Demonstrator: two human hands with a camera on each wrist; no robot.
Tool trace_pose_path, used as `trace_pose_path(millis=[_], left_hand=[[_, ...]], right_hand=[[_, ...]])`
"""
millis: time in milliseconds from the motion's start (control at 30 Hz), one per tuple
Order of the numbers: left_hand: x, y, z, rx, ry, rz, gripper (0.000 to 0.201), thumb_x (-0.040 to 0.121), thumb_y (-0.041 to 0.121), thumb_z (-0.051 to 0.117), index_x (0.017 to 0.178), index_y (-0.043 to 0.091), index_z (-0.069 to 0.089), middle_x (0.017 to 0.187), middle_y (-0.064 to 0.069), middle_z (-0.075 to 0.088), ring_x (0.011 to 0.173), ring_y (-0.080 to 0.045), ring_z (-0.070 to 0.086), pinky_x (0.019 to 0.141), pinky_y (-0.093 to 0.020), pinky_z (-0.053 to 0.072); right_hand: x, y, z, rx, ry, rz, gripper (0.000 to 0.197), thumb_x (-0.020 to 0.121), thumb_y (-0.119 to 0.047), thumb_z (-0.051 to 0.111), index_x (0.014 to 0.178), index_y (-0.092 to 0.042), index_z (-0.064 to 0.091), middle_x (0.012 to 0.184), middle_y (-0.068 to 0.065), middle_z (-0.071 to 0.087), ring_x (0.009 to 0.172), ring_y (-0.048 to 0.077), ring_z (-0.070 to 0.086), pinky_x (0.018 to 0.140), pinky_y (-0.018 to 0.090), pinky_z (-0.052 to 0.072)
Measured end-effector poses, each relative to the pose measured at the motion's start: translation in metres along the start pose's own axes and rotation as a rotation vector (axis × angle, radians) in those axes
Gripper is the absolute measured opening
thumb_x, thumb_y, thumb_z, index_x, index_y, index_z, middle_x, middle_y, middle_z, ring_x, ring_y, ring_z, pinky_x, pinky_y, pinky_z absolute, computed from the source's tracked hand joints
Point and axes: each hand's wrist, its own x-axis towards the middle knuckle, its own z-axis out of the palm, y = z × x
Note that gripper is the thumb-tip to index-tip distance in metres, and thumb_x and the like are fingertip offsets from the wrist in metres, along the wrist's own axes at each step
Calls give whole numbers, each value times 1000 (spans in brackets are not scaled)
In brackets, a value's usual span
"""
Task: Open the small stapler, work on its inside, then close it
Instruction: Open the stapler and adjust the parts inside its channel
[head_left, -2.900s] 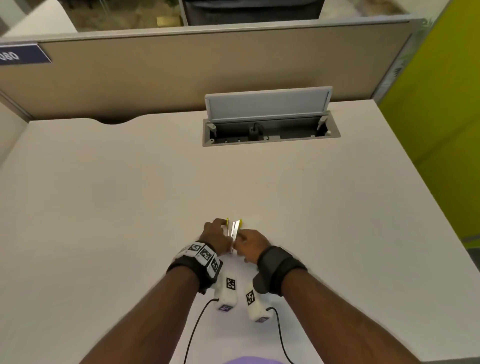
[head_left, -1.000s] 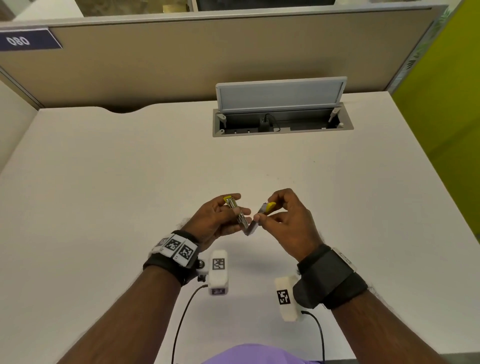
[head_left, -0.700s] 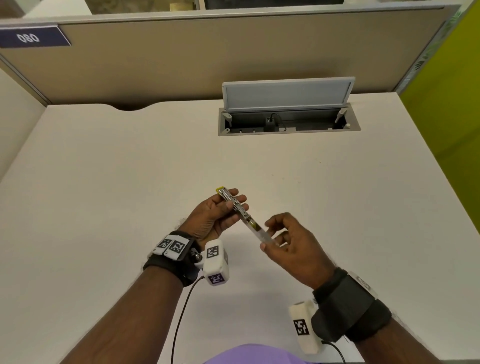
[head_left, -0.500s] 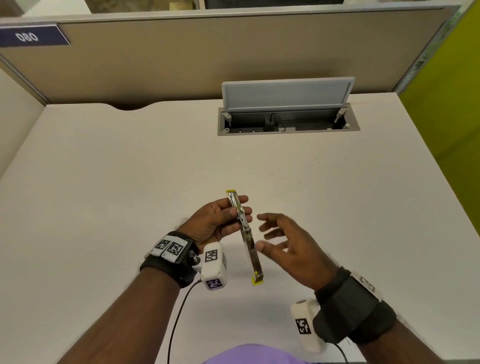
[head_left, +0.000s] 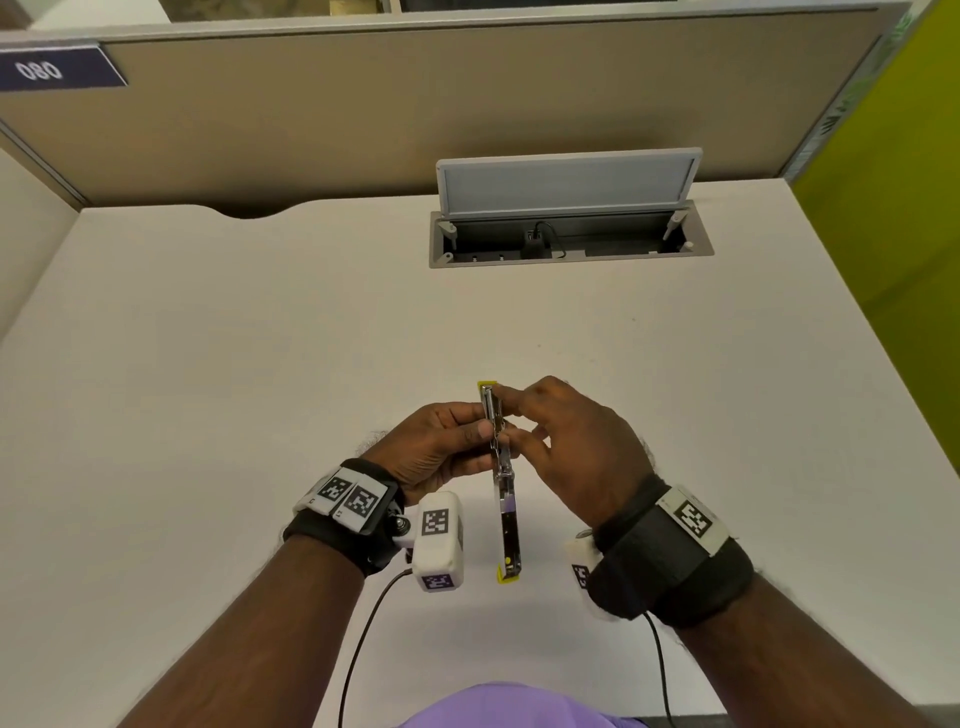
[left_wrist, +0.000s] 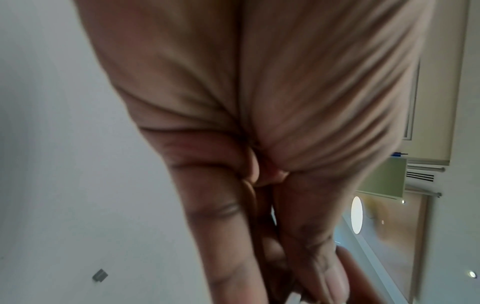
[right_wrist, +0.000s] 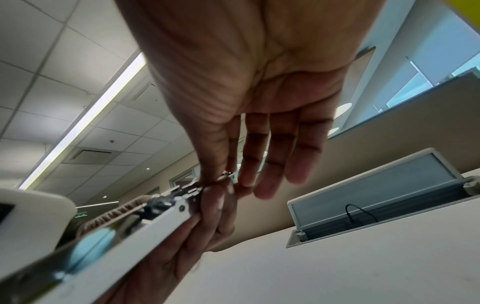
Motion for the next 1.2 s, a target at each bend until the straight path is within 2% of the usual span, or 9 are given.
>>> trace_pose_path(millis=[200,333,533,667,767,900,1000,1067,1200], left_hand=[[2,-2,0,30,15,2,20,85,10,55,98,9,70,81,-3,76,85,-18,73,65,-20,57],[4,-4,0,50,13,-17,22,91,5,48,104,7,66,80,-2,76,84,-19,73,64,-19,57],[5,-5,-1,52,46,10,23,84,13,57,101,6,69,84,-4,76,74,-15,72,61,-20,57],[5,-8,-2,55,65,13,22,91,6,51,97,8,72,85,-4,76,70,-13,71,59,-20,57],[4,-11,-2,54,63,12,25,92,6,49,96,10,73,84,-3,76,71,-13,72,60,-20,57],[4,-12,-1,36,64,26,23,90,9,51,106,5,67,89,-6,76,79,-16,72,65,-22,58],[4,-10,1,19,48,25,24,89,9,52,108,2,65,87,-5,76,80,-16,72,64,-21,58],[5,-10,1,22,50,33,24,91,8,50,108,1,65,84,-4,76,77,-15,72,62,-20,57],[8,-11,-1,6,94,66,25,90,10,52,110,4,66,87,-7,74,80,-20,72,67,-25,60]], right_hand=[[-1,2,3,-58,-30,21,37,95,-36,46,133,-36,46,116,-7,59,94,16,61,78,28,47],[-1,2,3,-35,-31,31,28,92,-35,52,120,-37,52,114,-11,60,91,15,62,77,30,48],[-3,2,4,-38,-59,9,17,89,-36,56,105,-29,56,107,-7,57,86,18,62,74,36,51],[-9,5,7,25,-18,-13,13,86,-39,60,96,-34,55,103,-13,57,81,11,62,70,31,51],[-10,8,9,128,-4,-35,12,85,-35,64,95,-30,58,100,-12,58,81,6,60,72,28,53],[-12,9,10,260,45,-67,11,83,-24,70,91,-21,63,89,-7,65,80,10,61,75,27,54],[-14,10,11,375,105,-83,14,81,-20,73,92,-21,64,84,-9,68,79,9,64,75,18,53],[-15,13,11,385,127,-97,17,81,-19,73,96,-21,65,84,-9,68,79,8,63,74,15,51],[-18,14,14,281,131,-133,9,82,-19,71,88,-19,65,84,-3,66,76,8,58,70,14,48]])
